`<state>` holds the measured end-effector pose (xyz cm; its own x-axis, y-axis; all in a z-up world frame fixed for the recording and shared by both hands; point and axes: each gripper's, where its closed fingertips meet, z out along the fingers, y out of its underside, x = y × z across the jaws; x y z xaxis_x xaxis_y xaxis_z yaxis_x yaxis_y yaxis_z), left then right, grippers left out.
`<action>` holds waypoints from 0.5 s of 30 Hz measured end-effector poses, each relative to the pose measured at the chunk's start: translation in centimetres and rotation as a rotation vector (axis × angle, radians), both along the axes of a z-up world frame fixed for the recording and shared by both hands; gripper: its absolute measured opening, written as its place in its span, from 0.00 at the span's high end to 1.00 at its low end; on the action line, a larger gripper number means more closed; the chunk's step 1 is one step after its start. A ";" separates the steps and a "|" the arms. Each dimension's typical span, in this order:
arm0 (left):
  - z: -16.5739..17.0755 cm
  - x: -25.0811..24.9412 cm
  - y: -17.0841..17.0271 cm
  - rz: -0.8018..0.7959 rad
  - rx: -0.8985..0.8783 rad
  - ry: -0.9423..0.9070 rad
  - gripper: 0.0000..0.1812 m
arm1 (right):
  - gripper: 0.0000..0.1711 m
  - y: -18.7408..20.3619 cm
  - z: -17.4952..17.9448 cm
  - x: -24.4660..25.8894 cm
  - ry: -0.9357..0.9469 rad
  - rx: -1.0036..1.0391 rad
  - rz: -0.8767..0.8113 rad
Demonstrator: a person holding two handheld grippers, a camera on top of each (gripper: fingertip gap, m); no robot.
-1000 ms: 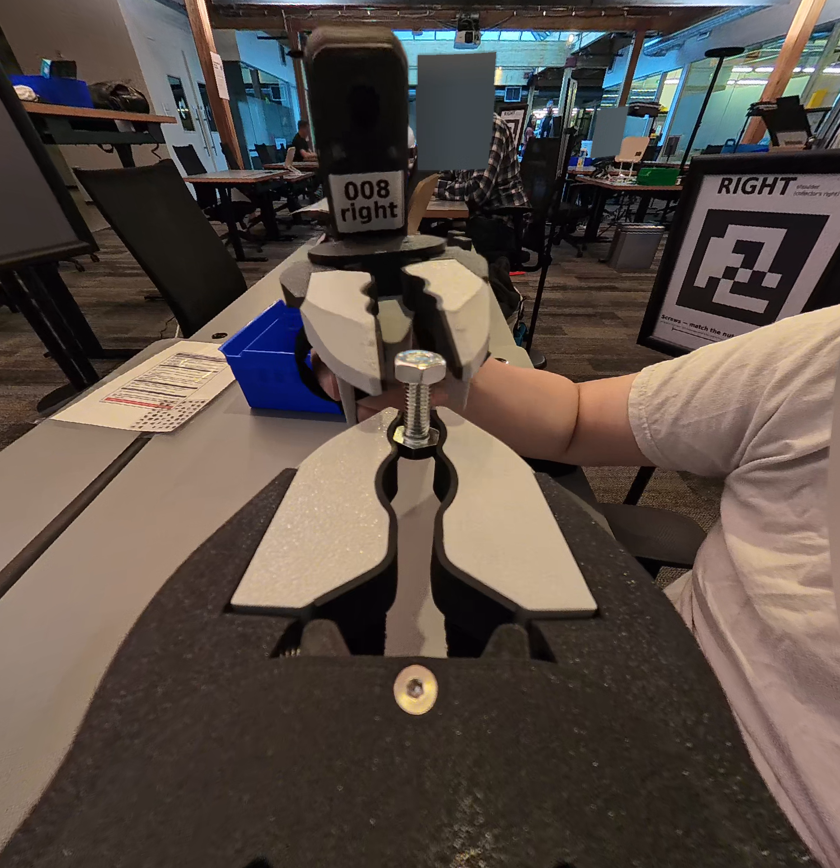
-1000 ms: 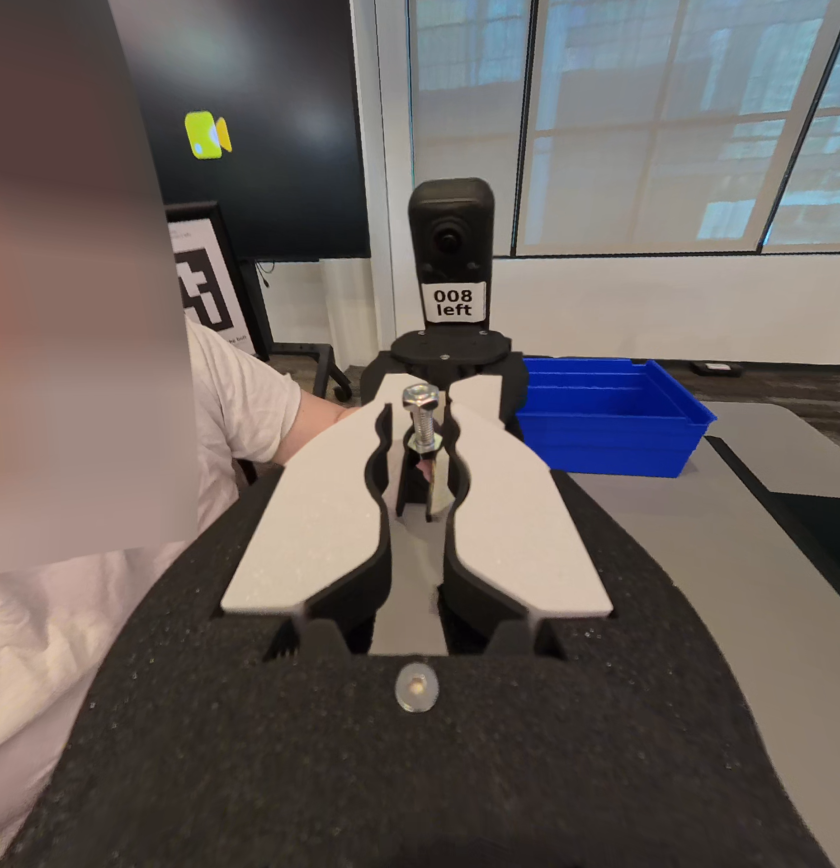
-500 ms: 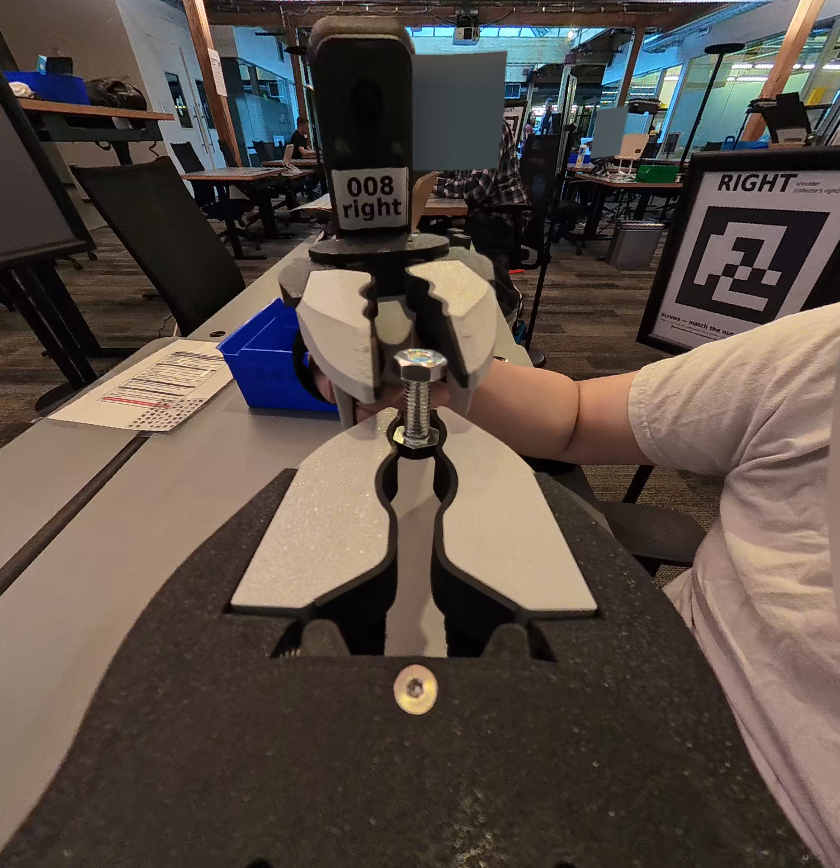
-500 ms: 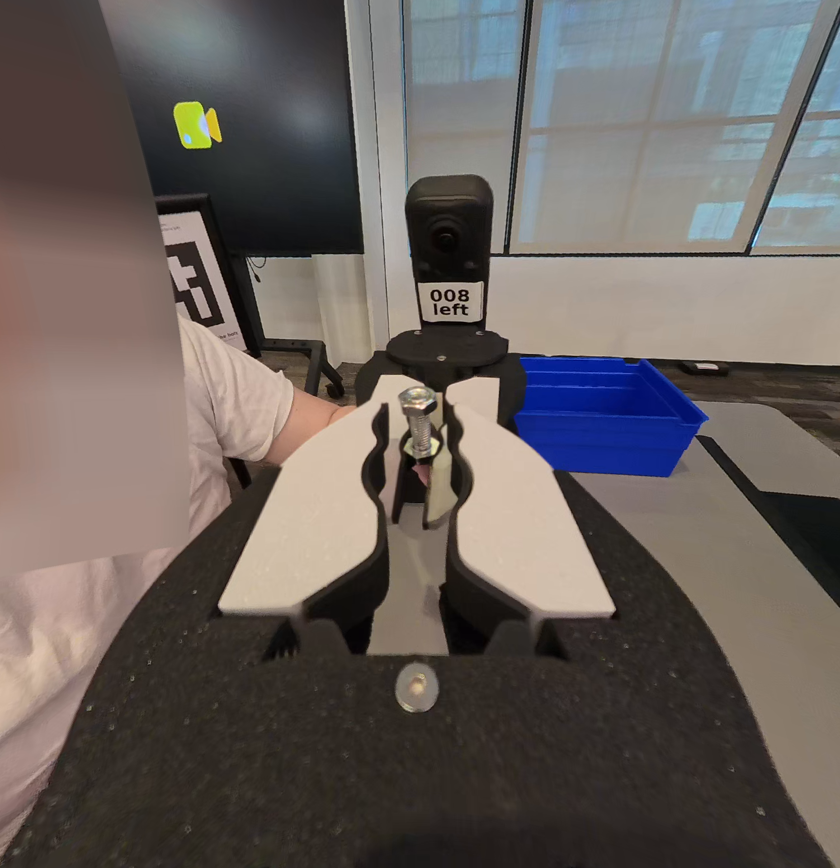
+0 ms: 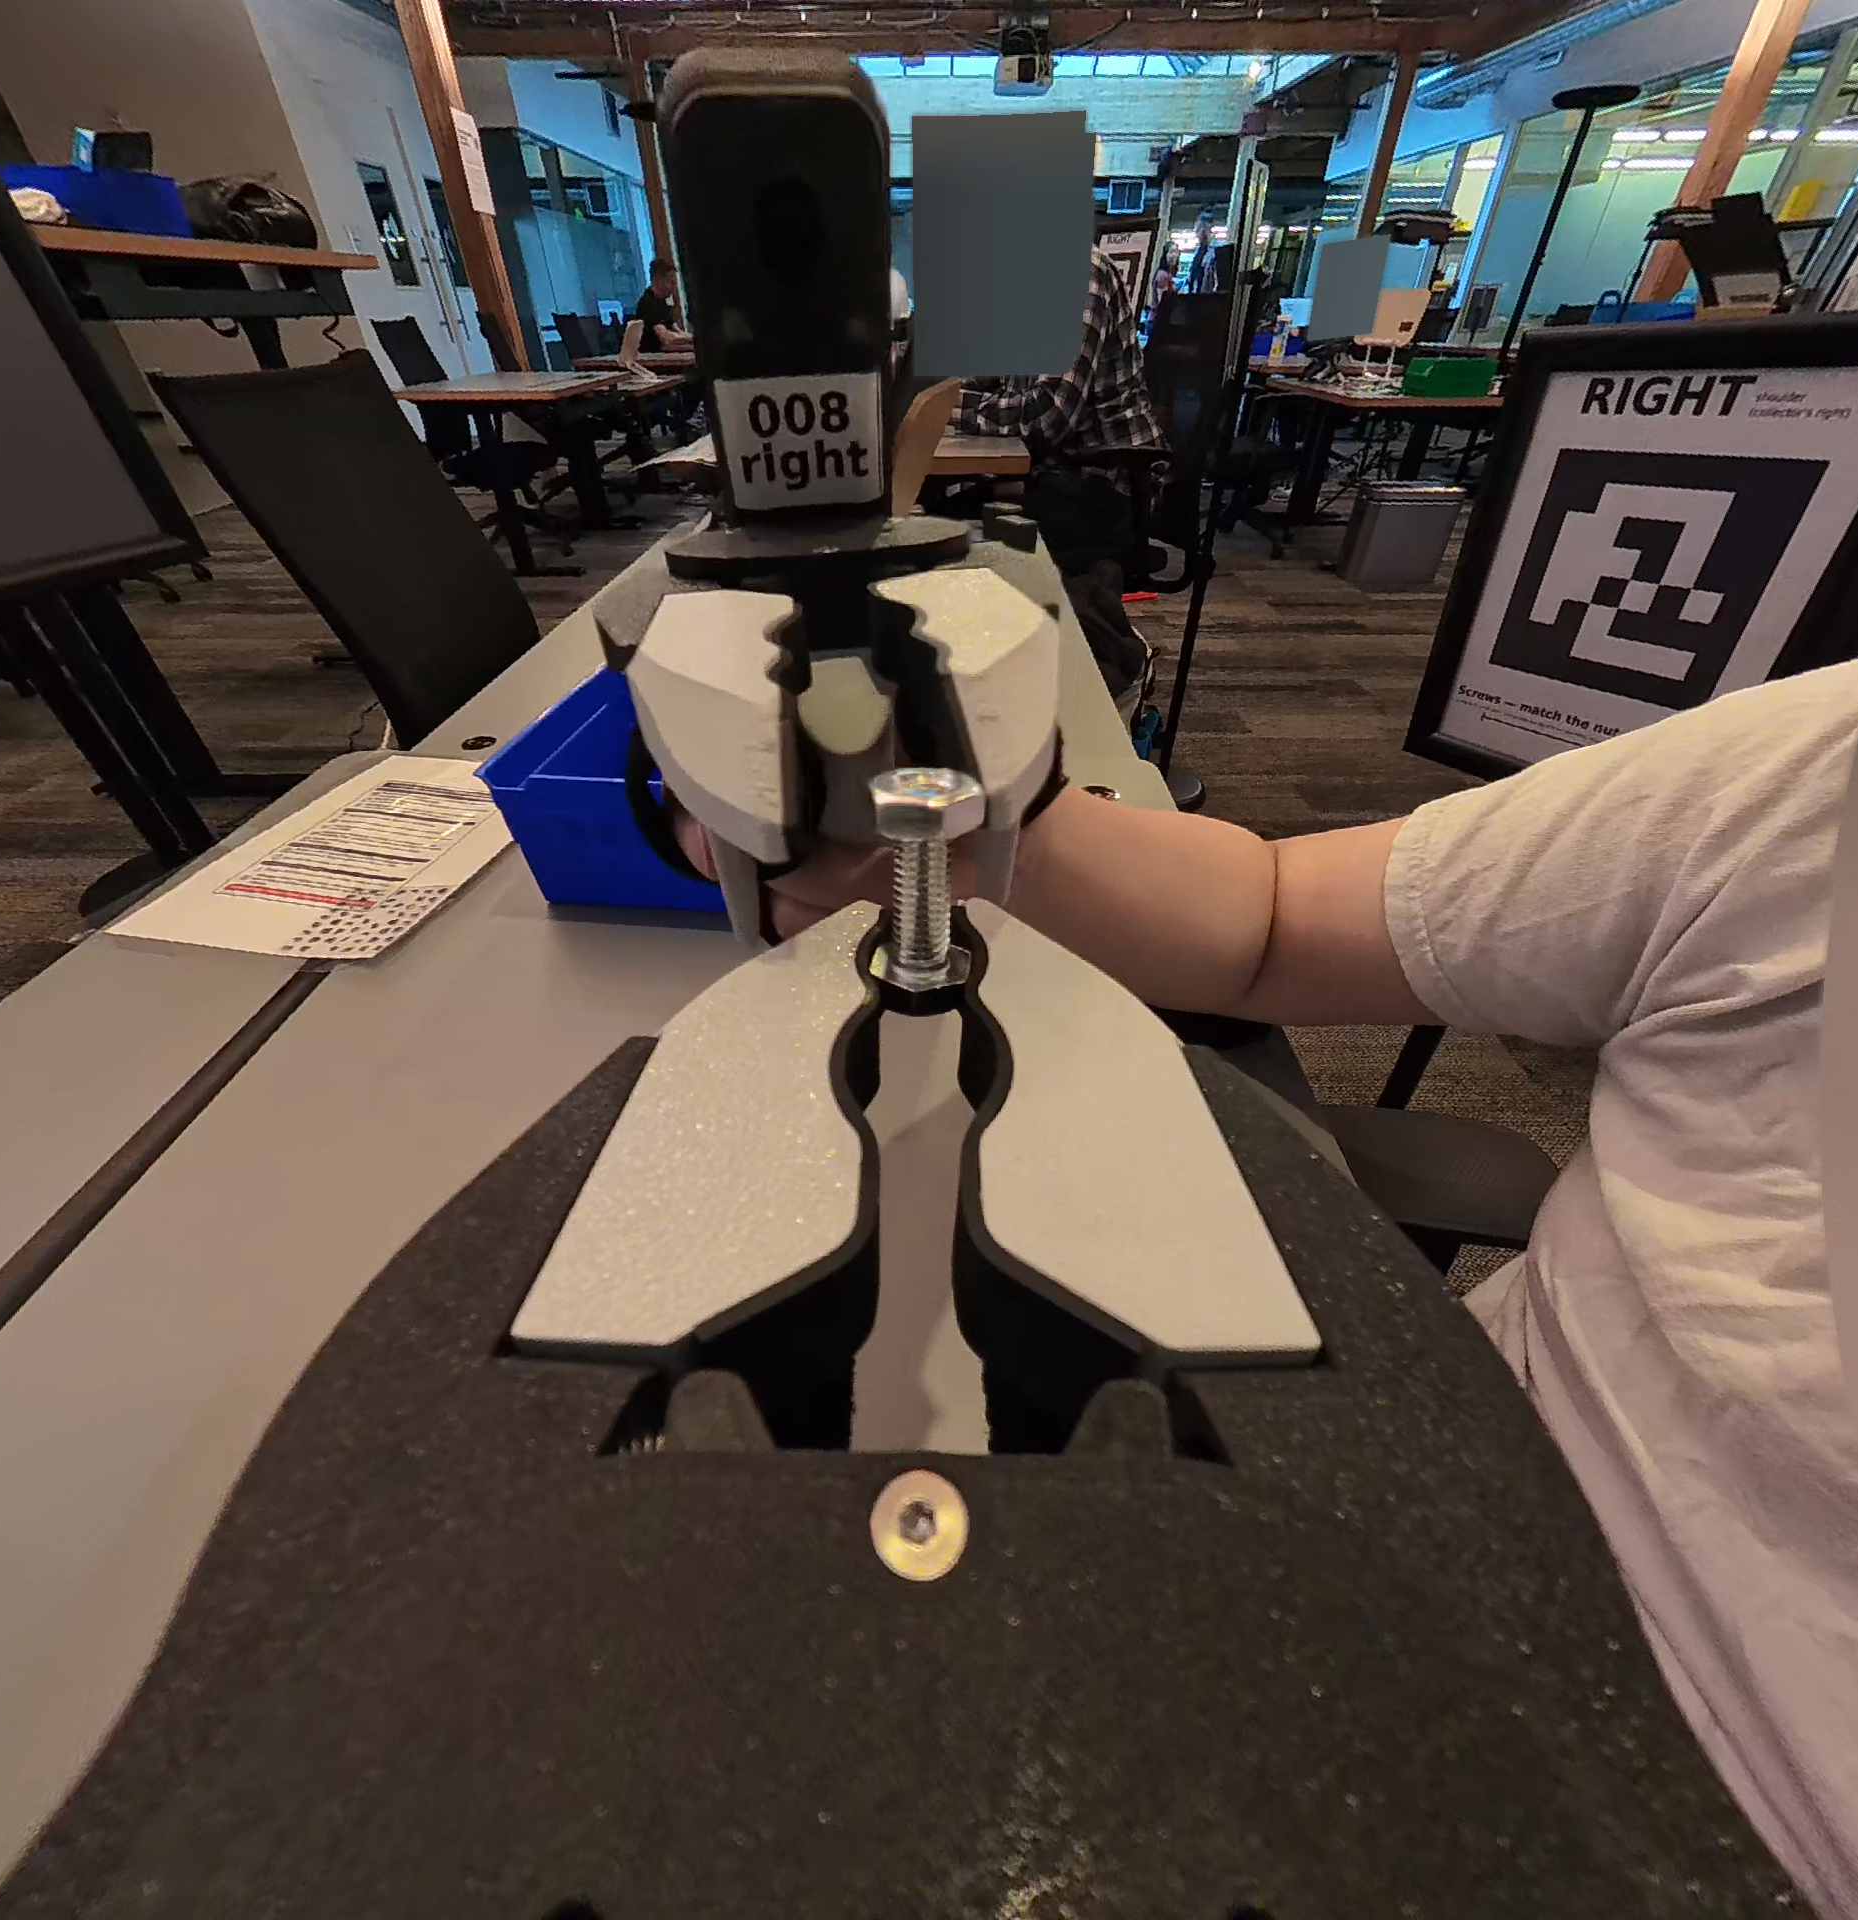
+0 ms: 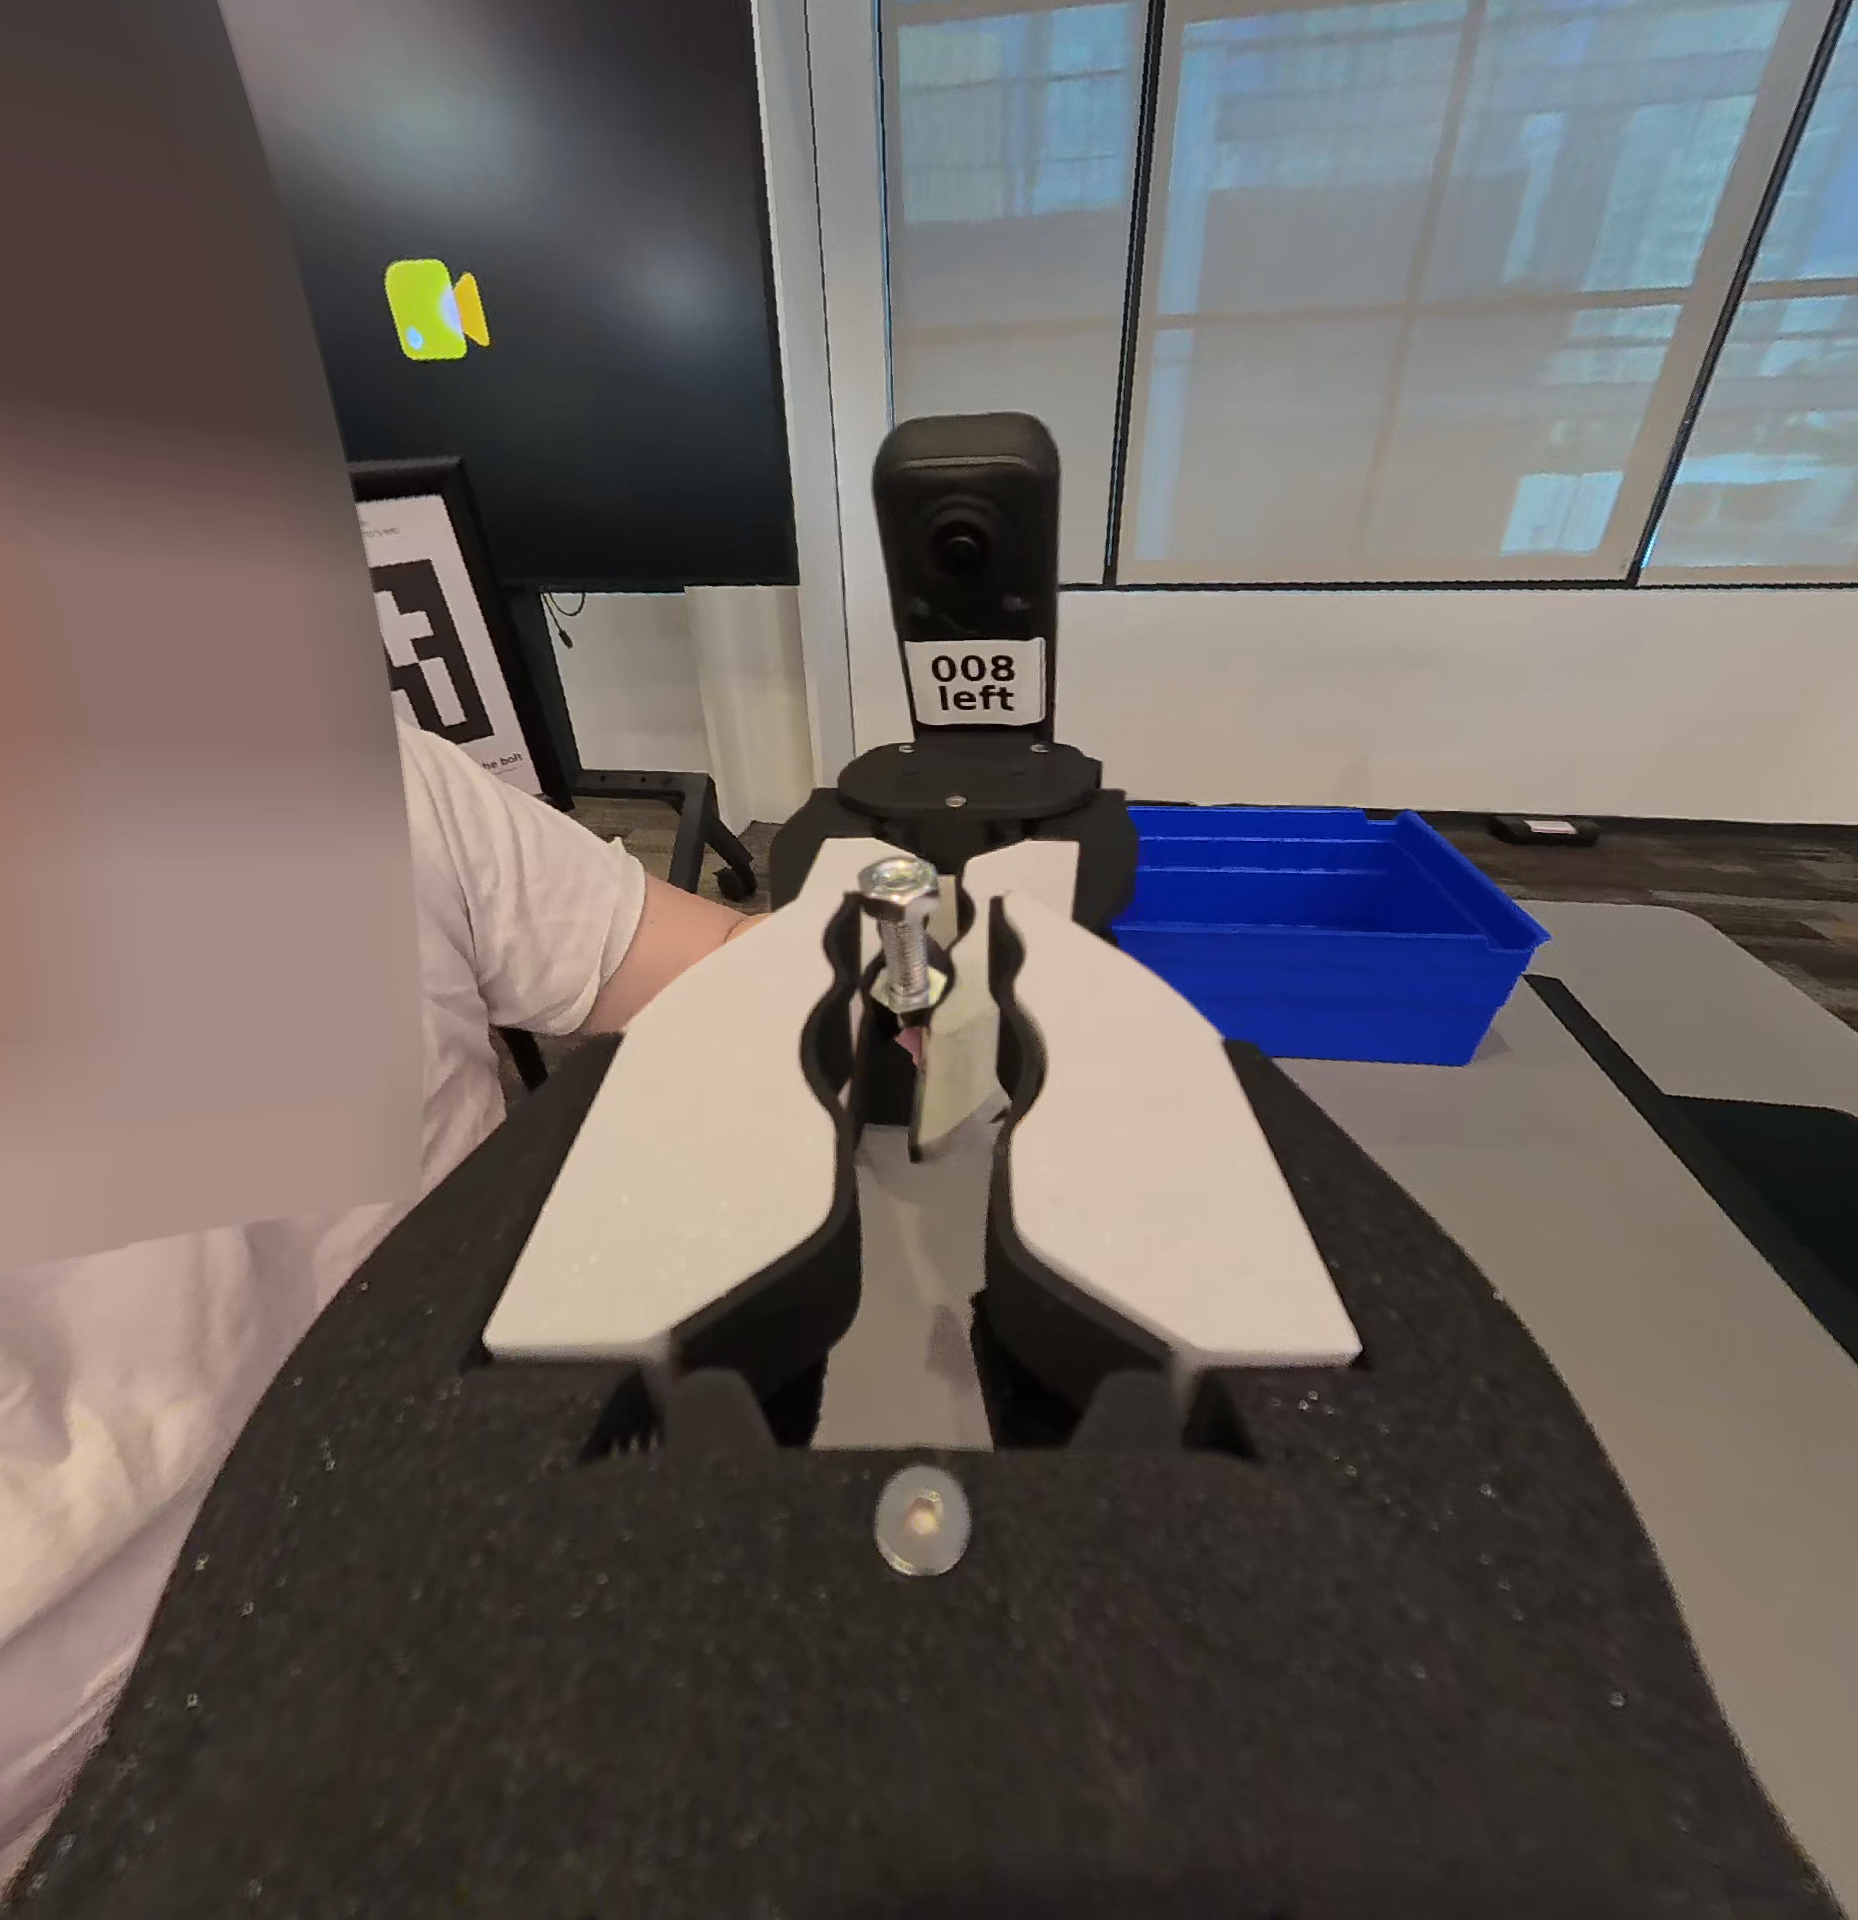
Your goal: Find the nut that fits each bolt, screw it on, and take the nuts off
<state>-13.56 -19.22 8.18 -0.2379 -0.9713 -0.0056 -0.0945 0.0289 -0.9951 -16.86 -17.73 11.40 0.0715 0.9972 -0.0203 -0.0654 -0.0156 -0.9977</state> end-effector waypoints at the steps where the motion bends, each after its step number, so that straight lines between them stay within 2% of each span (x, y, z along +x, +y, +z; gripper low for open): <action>1: 0.1 0.0 0.0 0.003 0.001 -0.003 0.95 | 0.87 0.2 0.0 0.3 0.007 -0.013 0.004; 4: 0.3 -0.2 0.1 0.003 0.003 -0.007 0.95 | 0.89 1.1 0.4 1.2 0.045 -0.032 -0.030; 10: 0.1 -0.1 0.1 -0.001 -0.002 -0.001 0.95 | 0.87 -0.5 0.1 -0.2 -0.002 0.010 0.018; 15: 0.1 0.0 0.0 0.002 -0.002 -0.002 0.95 | 0.87 0.2 0.2 0.4 0.014 -0.009 -0.002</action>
<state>-13.61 -19.21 8.31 -0.2365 -0.9716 -0.0038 -0.0929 0.0265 -0.9953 -16.44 -17.55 11.59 0.0731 0.9969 -0.0300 -0.0794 -0.0242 -0.9966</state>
